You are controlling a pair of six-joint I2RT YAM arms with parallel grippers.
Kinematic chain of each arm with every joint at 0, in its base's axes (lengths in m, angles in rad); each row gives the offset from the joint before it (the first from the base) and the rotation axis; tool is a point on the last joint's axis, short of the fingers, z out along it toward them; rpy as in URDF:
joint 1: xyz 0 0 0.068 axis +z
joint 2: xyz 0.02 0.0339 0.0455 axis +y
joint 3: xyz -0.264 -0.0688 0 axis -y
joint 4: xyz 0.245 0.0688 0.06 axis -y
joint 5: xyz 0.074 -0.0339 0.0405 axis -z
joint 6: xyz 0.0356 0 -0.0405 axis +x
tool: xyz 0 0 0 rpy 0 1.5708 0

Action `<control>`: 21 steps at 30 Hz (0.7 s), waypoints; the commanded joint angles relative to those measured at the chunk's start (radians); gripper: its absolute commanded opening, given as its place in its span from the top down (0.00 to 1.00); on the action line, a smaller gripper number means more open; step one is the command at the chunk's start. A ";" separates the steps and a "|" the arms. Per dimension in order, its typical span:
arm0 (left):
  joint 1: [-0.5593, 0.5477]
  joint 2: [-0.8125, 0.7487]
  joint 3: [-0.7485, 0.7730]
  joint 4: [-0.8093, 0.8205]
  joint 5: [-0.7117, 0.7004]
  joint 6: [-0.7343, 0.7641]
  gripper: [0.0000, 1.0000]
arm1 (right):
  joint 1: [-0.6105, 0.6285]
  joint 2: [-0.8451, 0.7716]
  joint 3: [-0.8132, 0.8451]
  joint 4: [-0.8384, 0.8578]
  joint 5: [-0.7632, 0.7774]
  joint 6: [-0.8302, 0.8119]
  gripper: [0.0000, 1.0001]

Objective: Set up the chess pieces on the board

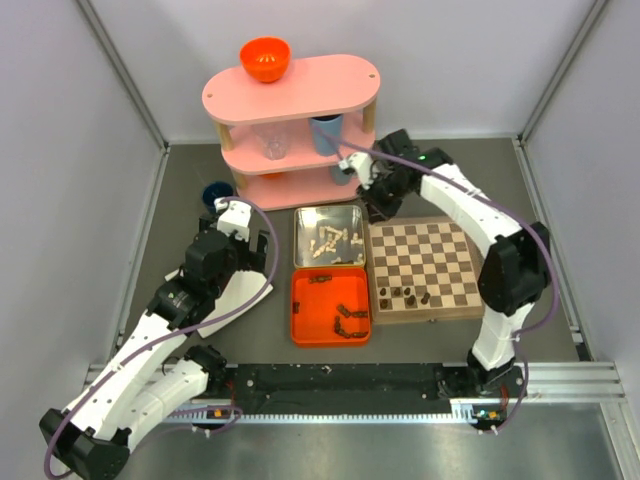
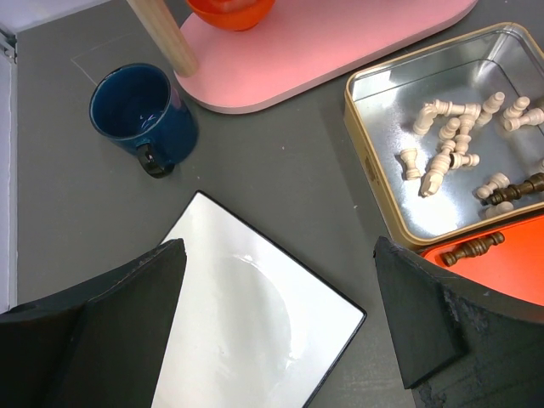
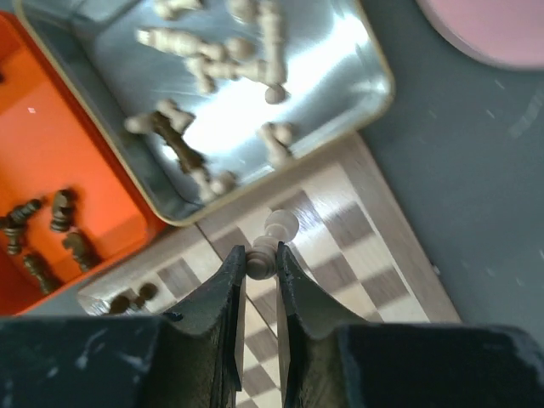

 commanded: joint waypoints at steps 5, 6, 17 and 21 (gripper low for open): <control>0.007 -0.003 0.000 0.037 0.019 0.004 0.03 | -0.217 -0.081 -0.074 0.055 -0.017 0.031 0.97; 0.007 -0.001 -0.001 0.037 0.019 0.006 0.03 | -0.227 -0.078 -0.079 0.065 -0.008 0.034 0.96; 0.007 -0.003 -0.004 0.038 0.021 0.004 0.03 | -0.257 0.026 -0.076 0.083 0.081 0.051 0.96; 0.007 -0.003 -0.001 0.038 0.027 0.004 0.03 | -0.261 0.031 -0.094 0.083 0.089 0.048 0.95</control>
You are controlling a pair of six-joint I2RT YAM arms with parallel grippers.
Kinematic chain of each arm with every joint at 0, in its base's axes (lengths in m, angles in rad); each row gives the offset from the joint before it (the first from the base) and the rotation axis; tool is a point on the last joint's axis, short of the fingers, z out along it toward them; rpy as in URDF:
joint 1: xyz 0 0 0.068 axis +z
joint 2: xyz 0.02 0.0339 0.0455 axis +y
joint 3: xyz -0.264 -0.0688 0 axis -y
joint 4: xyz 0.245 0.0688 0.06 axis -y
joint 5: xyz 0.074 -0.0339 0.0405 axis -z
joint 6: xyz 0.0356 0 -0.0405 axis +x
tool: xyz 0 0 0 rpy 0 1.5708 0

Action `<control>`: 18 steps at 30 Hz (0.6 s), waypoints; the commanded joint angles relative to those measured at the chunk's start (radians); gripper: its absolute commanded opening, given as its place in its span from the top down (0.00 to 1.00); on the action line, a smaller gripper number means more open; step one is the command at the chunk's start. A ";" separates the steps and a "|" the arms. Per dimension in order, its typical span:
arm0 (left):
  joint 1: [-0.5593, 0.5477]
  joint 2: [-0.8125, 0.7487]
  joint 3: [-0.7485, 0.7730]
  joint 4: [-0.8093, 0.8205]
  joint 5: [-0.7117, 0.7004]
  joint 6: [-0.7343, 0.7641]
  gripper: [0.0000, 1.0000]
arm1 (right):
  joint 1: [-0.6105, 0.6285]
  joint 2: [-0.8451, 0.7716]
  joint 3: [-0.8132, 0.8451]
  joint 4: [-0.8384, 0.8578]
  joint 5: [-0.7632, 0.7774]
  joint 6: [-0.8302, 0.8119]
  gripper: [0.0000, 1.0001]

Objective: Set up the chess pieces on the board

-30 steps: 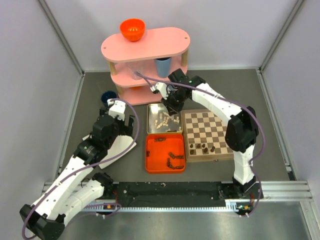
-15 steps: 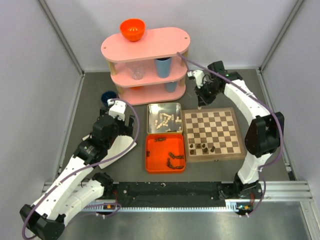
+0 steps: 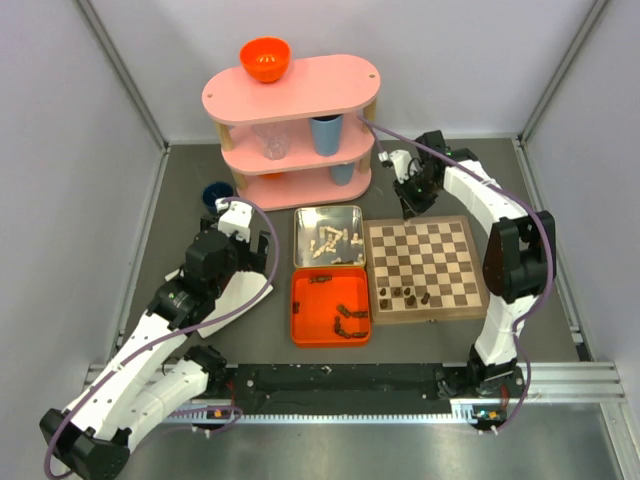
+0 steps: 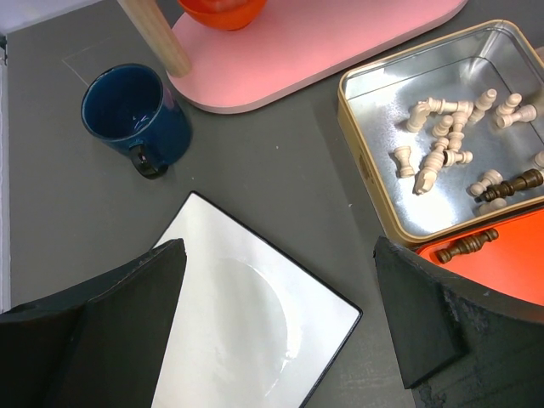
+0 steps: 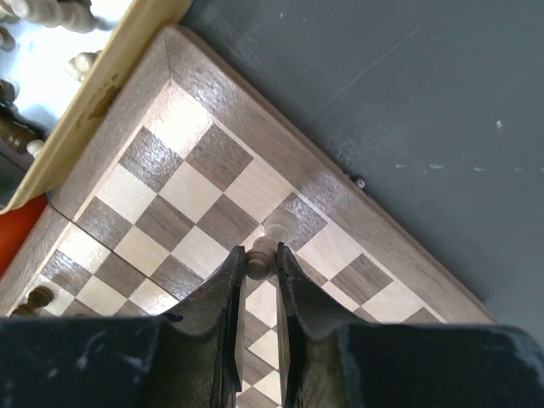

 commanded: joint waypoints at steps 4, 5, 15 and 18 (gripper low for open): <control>0.005 -0.002 -0.001 0.037 0.012 0.005 0.03 | -0.008 0.005 -0.015 0.021 0.019 0.011 0.94; 0.005 -0.002 -0.001 0.037 0.011 0.005 0.03 | -0.009 0.010 -0.017 0.021 0.019 0.011 0.94; 0.005 -0.002 -0.001 0.038 0.012 0.005 0.03 | -0.023 0.045 -0.020 0.019 0.019 0.011 0.93; 0.005 -0.001 -0.001 0.038 0.012 0.005 0.03 | -0.025 0.047 -0.020 0.021 0.017 0.011 0.92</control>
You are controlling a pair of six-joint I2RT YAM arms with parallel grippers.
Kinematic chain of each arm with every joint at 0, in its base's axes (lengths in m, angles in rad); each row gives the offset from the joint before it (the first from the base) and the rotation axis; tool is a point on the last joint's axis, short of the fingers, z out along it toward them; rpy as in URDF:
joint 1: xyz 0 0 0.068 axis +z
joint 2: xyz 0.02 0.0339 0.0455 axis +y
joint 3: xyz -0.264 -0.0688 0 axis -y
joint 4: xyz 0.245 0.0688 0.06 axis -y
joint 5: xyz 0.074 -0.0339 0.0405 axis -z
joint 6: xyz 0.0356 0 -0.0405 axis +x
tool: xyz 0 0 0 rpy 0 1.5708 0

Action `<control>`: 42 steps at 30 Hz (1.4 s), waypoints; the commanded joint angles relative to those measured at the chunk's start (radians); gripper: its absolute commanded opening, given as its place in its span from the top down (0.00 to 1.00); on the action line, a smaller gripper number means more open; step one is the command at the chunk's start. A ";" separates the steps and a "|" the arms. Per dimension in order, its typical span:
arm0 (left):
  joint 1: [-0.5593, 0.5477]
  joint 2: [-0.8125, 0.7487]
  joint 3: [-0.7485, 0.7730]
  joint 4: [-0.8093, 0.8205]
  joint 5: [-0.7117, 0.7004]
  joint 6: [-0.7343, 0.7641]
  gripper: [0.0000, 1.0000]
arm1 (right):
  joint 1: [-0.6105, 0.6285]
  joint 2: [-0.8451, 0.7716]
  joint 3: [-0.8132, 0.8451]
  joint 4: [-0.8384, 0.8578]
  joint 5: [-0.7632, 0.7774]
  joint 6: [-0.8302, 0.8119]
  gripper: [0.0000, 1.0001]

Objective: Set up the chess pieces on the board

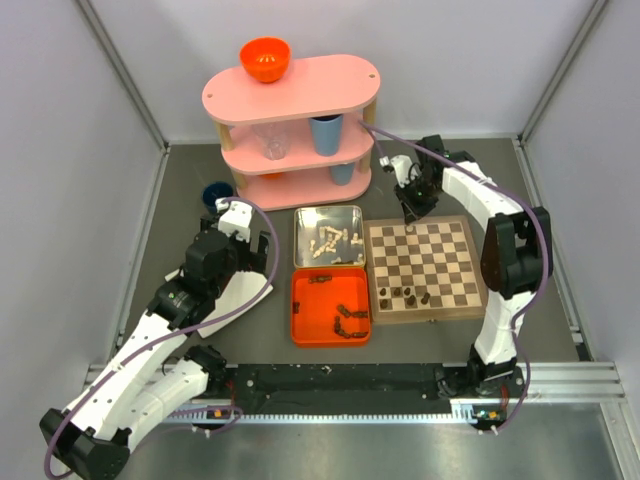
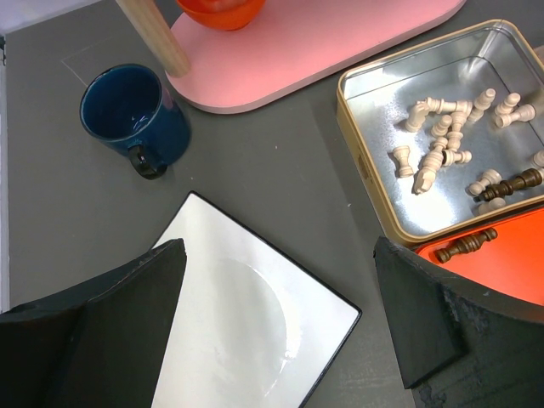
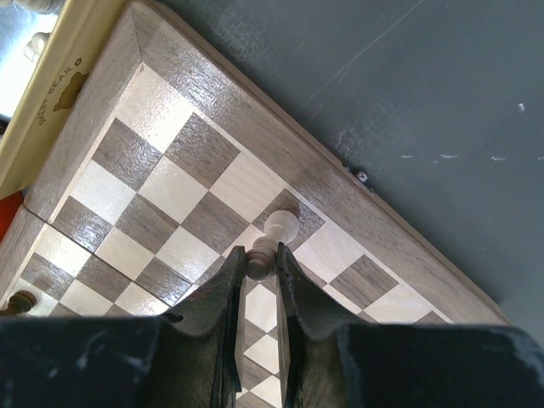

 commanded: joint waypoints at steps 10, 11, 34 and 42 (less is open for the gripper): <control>0.005 -0.002 0.000 0.037 0.011 0.006 0.03 | -0.017 0.028 0.006 0.017 0.005 0.009 0.90; 0.005 -0.004 0.000 0.038 0.011 0.006 0.03 | -0.017 0.028 0.006 0.017 0.005 0.009 0.89; 0.005 -0.002 0.002 0.034 0.040 -0.002 0.02 | -0.022 -0.019 0.018 0.015 0.002 0.017 0.32; 0.034 0.032 0.034 0.048 0.240 -0.081 0.01 | -0.069 -0.166 -0.010 0.022 -0.027 0.011 0.04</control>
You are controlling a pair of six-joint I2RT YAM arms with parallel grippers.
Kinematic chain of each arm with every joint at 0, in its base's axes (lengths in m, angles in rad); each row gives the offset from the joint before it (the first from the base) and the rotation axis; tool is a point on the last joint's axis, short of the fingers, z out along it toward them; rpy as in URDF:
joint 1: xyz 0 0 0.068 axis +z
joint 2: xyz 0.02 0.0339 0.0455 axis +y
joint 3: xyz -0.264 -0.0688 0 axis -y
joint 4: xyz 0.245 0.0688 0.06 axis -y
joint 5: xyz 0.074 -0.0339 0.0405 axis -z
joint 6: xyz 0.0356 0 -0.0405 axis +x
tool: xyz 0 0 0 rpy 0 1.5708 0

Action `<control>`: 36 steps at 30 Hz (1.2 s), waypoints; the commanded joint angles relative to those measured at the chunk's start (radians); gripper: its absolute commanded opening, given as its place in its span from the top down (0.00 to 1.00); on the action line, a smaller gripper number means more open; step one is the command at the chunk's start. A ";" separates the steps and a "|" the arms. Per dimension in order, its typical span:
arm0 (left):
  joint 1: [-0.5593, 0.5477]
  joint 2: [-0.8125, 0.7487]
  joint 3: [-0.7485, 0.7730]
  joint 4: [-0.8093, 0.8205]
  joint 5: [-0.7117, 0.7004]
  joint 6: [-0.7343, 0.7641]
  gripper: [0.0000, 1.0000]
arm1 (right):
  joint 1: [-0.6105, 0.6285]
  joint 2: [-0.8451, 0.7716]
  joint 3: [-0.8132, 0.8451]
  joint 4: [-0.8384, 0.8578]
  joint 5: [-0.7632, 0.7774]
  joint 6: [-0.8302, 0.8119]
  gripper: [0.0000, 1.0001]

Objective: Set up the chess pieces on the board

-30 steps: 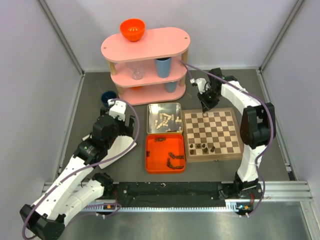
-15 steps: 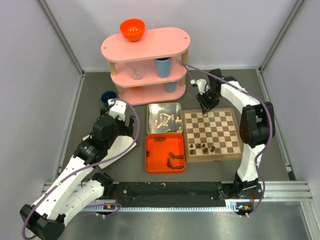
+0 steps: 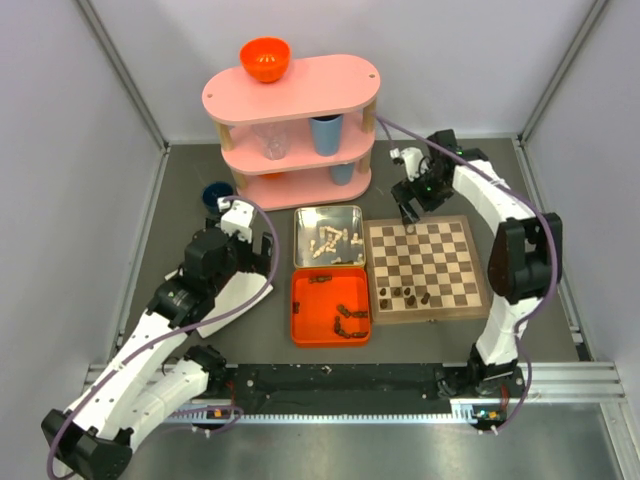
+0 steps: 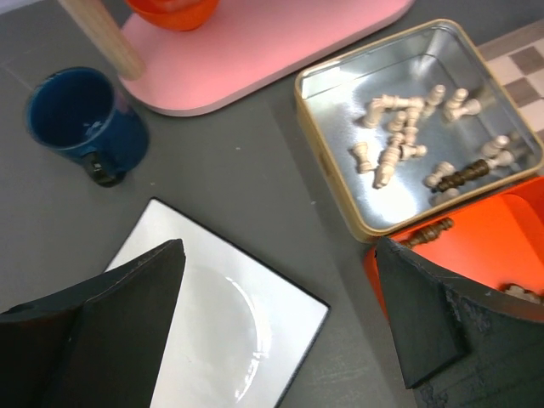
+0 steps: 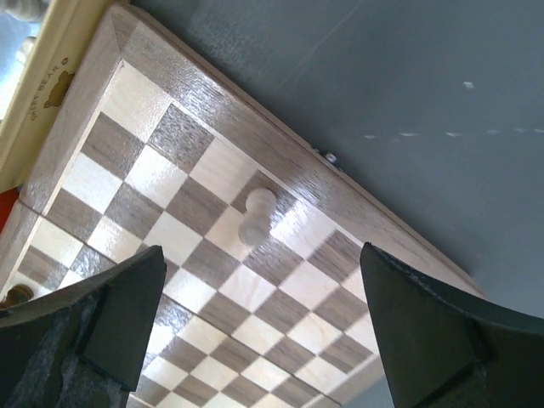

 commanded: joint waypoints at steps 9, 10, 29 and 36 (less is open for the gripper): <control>0.018 0.237 0.164 0.113 0.490 -0.308 0.02 | -0.158 -0.466 -0.260 0.156 -0.348 0.048 0.01; 0.018 0.277 0.167 0.133 0.502 -0.333 0.03 | -0.173 -0.492 -0.289 0.174 -0.393 0.056 0.01; -0.205 1.093 0.874 -0.432 -0.301 -0.738 0.37 | -0.323 -0.626 -0.500 0.264 -0.718 0.059 0.01; -0.200 1.170 0.901 -0.369 -0.358 -0.855 0.48 | -0.323 -0.635 -0.500 0.265 -0.714 0.058 0.01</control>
